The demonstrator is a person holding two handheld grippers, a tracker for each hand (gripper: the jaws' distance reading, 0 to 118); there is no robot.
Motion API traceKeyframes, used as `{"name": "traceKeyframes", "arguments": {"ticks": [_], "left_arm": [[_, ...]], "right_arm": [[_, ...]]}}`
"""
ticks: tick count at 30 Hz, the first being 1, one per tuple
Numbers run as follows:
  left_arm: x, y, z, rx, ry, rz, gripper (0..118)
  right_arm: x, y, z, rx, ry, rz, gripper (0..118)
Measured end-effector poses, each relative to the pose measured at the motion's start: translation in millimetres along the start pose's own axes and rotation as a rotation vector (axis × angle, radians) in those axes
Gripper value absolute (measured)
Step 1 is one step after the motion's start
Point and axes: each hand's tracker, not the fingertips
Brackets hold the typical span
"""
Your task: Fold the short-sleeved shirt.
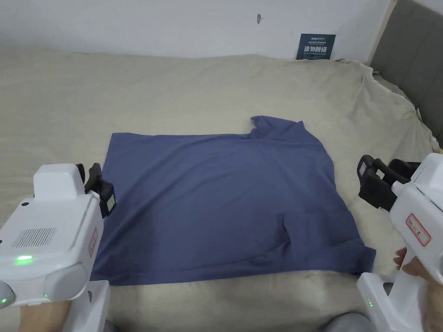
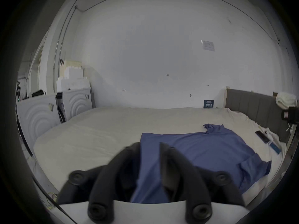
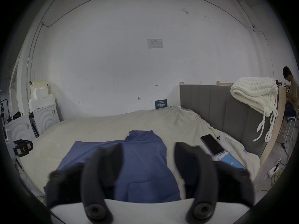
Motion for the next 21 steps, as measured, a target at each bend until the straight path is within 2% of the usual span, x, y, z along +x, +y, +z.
{"name": "traceKeyframes", "arguments": {"ticks": [2,3,5,21], "left_arm": [[1,1,3,-0.001,-0.025,0.009,11],[2,1,4,-0.004,-0.040,0.017,8],[4,0,5,-0.006,-0.042,0.011,0],[1,-6,-3,-0.023,-0.061,0.015,0]], "right_arm": [[-3,-3,0,0.003,0.002,-0.001,15],[-4,-5,1,0.007,0.005,0.000,7],[-6,-6,0,0.002,0.018,0.012,2],[-18,-9,-2,-0.043,0.037,0.065,0]]}}
